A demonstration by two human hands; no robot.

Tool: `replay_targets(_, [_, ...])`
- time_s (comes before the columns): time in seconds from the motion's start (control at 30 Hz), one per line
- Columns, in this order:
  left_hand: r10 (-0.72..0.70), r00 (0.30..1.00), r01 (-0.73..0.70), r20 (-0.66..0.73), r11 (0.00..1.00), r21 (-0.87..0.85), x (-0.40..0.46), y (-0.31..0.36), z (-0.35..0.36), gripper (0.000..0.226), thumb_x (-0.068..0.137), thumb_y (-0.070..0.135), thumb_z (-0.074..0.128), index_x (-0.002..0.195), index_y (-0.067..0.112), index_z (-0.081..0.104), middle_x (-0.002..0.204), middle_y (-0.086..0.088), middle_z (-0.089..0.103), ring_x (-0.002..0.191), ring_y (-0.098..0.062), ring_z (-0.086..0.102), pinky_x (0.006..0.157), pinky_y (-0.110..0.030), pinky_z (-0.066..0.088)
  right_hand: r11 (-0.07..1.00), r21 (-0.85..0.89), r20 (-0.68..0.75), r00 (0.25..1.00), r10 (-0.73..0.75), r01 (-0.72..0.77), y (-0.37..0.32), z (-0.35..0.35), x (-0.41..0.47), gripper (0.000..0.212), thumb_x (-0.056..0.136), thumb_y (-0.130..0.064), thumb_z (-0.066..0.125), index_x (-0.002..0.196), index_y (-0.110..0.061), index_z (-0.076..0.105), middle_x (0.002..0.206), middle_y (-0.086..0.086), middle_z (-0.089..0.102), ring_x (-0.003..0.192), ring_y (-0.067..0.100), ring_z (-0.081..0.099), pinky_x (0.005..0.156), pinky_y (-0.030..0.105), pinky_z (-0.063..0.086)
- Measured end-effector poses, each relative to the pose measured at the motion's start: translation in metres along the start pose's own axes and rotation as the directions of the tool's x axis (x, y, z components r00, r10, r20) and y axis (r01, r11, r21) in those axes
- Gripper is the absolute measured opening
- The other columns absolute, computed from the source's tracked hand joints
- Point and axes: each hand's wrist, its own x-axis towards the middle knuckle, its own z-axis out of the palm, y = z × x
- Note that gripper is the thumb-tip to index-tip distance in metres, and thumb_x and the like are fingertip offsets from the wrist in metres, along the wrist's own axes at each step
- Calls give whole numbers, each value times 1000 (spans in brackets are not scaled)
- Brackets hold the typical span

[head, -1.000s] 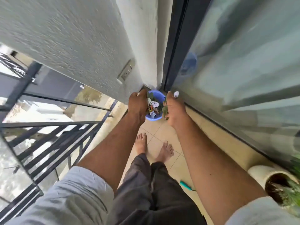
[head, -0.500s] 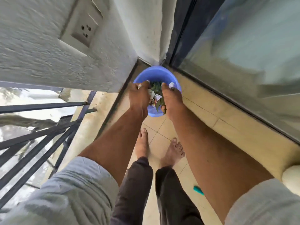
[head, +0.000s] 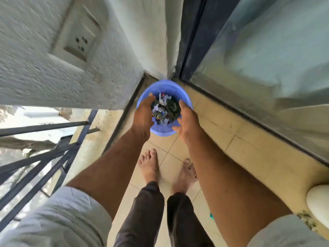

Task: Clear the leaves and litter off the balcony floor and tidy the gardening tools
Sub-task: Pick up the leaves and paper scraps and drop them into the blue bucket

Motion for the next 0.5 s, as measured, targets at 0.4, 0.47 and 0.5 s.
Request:
replay_targets(0.4, [118,964,-140,240,987,79,-326,160,35,80,114,34,38,42,22,71,43,7,62,41,-4,61,39,-15,47,969,78,72,969,-238,232,-80,-41,-279,16,108,-33,51,108,-25,65,123,8,69,94,16,66,79,34,51])
replay_targets(0.47, [71,968,-104,241,987,124,-349,159,29,71,108,51,50,55,13,77,54,-4,70,45,-10,66,43,-16,50,957,96,76,956,-282,275,-91,-52,-341,20,109,-29,50,116,-19,66,128,18,65,87,10,62,76,32,49])
replay_targets(0.5, [70,968,-111,240,980,164,-366,161,28,68,97,69,60,80,7,82,72,-9,78,60,-14,74,56,-18,57,949,107,61,951,-303,296,-94,-59,-367,23,110,-27,50,123,-14,65,134,20,63,86,5,60,77,32,47])
